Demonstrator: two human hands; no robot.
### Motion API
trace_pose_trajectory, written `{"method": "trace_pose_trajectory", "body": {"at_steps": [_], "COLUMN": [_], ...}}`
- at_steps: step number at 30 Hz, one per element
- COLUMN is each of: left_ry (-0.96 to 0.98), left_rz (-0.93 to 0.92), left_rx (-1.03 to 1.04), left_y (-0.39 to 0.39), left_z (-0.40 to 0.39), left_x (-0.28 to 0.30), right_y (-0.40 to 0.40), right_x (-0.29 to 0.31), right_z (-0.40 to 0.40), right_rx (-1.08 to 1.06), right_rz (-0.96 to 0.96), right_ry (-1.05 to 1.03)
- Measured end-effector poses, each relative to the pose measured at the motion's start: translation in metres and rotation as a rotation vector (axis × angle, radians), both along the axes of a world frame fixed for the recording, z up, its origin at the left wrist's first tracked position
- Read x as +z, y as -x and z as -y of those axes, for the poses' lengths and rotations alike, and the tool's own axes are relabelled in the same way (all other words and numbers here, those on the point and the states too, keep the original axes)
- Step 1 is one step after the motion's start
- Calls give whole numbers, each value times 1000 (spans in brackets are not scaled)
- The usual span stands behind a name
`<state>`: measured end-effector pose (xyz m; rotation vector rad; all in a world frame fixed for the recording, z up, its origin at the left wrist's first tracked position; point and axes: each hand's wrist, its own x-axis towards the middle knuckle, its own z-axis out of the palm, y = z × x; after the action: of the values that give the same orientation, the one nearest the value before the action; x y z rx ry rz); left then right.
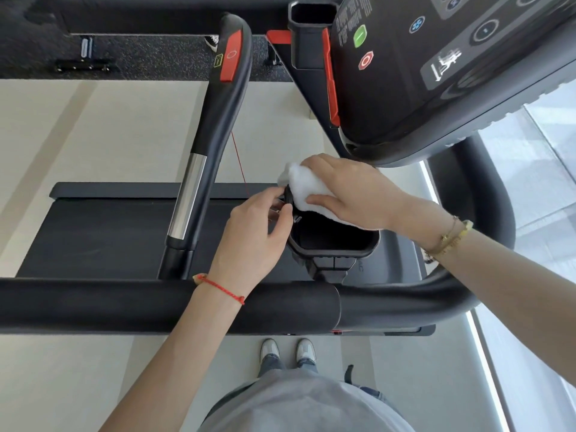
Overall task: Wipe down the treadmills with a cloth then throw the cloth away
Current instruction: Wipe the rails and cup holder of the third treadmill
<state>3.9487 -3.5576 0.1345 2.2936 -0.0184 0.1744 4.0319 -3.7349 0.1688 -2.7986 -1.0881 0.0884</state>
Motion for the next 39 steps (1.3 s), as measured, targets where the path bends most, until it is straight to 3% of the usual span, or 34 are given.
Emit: {"method": "trace_pose_trajectory", "body": {"at_steps": [10,18,26,30,35,39], "left_ry": [30,-10,-73,-65,-52,-65], "left_rz": [9,-15,40,46,58,48], "left_rx": [-10,-6,-5,-21,-20,-31], "left_y": [0,0,9,8,7,8], "left_z": [-1,-1,-3,-2,-2,-2], "left_x": [-2,-1,4,6,5,5], "right_y": [23,-4,5,23,58,80], "right_x": [-8,-4,-1,-7,-18,-19], "right_z": [37,-4,6,25,34,41], "right_rx": [-151,44,81,-102,-549,-659], "right_rz": [-112,-15,-99,-96,-318,-382], "right_ry": [-214,-32,-185,-271,-424,-455]}}
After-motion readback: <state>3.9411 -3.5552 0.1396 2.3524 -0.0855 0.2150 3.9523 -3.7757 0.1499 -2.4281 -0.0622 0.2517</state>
